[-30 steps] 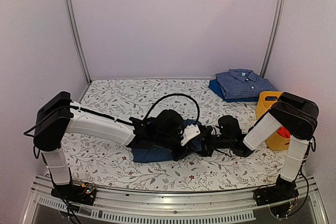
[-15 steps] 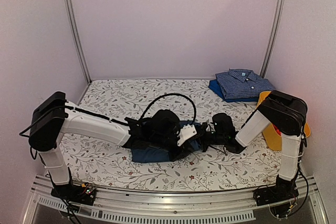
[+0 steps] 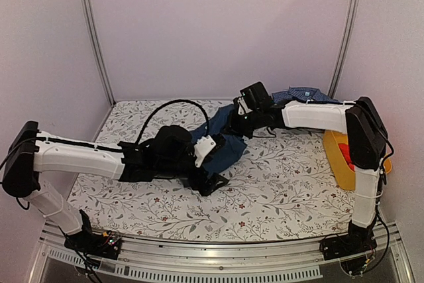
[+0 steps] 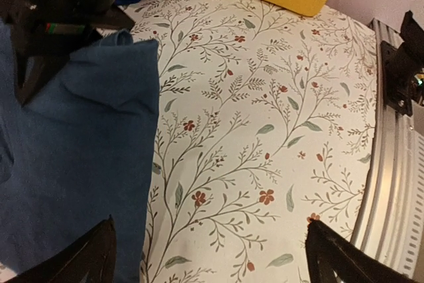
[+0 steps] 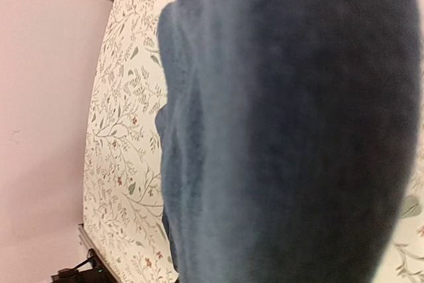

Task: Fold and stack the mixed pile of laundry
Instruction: Place the square-folded T-shirt at the corner of the board.

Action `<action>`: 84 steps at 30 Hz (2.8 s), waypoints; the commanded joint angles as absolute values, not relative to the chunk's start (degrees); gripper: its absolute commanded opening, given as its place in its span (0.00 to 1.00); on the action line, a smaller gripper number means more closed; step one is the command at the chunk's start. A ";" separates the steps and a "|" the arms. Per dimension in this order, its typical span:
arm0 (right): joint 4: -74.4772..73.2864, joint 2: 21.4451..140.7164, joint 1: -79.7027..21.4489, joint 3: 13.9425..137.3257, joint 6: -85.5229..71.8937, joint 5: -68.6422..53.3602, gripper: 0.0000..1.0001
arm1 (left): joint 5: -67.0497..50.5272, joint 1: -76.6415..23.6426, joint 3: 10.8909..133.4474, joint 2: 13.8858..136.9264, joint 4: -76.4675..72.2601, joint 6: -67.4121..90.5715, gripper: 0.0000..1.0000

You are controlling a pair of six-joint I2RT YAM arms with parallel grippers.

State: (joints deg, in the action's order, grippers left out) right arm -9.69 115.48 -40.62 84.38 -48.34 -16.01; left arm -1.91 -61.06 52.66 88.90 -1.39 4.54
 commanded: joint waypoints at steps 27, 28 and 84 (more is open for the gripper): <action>-36.64 126.54 -21.17 123.57 10.75 23.56 0.00 | 6.50 -57.92 51.86 85.90 15.42 15.33 1.00; -36.65 126.21 -20.96 123.76 11.32 24.13 0.00 | 6.46 -57.84 52.24 86.27 15.61 15.11 1.00; -24.56 135.64 4.54 126.04 19.05 -0.37 0.04 | 7.51 -57.55 64.34 97.11 28.65 15.96 1.00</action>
